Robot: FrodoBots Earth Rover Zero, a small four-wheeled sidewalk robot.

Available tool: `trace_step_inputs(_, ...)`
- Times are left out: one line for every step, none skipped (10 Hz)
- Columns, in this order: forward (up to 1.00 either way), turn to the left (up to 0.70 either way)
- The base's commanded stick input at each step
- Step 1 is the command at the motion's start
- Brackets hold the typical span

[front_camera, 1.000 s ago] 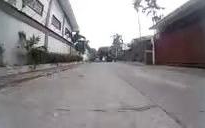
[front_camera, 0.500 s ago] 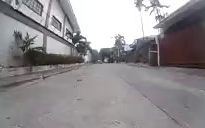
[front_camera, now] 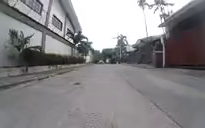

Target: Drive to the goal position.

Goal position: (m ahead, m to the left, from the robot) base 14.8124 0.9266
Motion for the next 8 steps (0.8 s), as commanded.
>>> trace_step_inputs(1.00, 0.04)
trace_step_inputs(1.00, 0.04)
trace_step_inputs(1.00, 0.04)
trace_step_inputs(1.00, 0.04)
trace_step_inputs(1.00, 0.04)
trace_step_inputs(1.00, 0.04)
trace_step_inputs(1.00, 0.04)
trace_step_inputs(1.00, 0.04)
